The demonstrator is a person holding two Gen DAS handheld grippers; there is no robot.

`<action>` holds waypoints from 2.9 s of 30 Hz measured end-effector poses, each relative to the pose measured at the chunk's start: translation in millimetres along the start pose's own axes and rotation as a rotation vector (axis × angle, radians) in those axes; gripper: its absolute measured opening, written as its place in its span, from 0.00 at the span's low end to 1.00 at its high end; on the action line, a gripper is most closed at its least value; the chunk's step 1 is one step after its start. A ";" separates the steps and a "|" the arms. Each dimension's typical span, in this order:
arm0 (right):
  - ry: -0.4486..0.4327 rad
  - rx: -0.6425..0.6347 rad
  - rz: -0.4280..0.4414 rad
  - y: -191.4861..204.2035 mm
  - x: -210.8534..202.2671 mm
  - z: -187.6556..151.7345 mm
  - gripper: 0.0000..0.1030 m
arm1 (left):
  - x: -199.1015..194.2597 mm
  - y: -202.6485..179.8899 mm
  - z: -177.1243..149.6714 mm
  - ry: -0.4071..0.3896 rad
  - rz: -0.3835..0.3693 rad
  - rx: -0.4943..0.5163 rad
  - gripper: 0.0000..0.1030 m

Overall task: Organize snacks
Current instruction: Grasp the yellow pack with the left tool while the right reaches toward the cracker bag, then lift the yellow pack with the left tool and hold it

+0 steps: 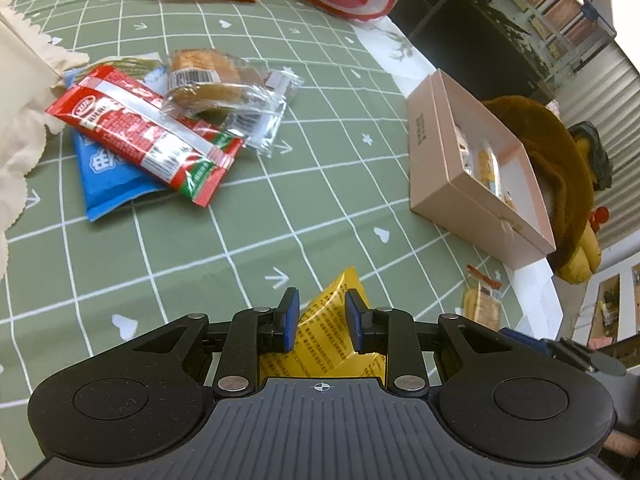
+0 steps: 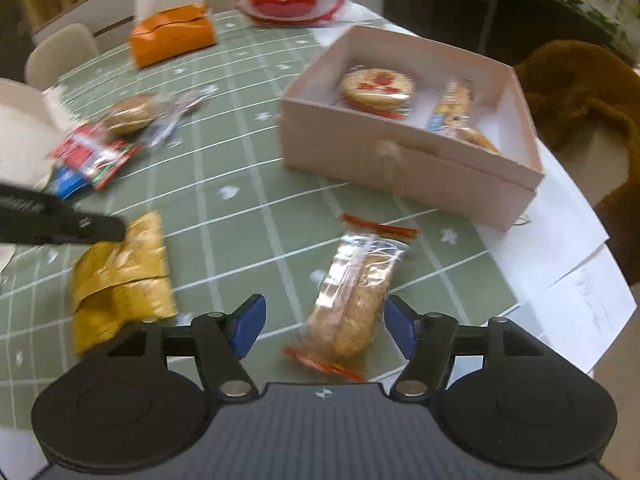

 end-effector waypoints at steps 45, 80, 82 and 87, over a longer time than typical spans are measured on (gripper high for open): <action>-0.080 0.076 -0.075 -33.7 9.4 -20.4 0.70 | -8.2 -54.8 -30.3 0.009 0.041 0.378 0.30; -0.209 0.103 -0.149 -45.2 14.5 -32.3 0.98 | 10.6 -34.7 -32.9 0.002 0.146 0.324 0.73; -0.210 0.106 -0.153 -45.9 15.0 -32.3 1.00 | 11.4 -36.4 -33.0 0.001 0.139 0.330 0.73; -0.221 0.105 -0.154 -45.5 14.4 -33.4 1.00 | 15.2 -44.2 -34.4 0.001 0.119 0.357 0.73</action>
Point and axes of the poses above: each gripper's, at about its wrist camera, not at the fingertips, and x roughly the way its jaws point, y to its left, z to its top, the point moved 8 cm from there along x, roughly the way its jaws point, and after that the axes turned 8 degrees about -y, right-handed, at the moved point
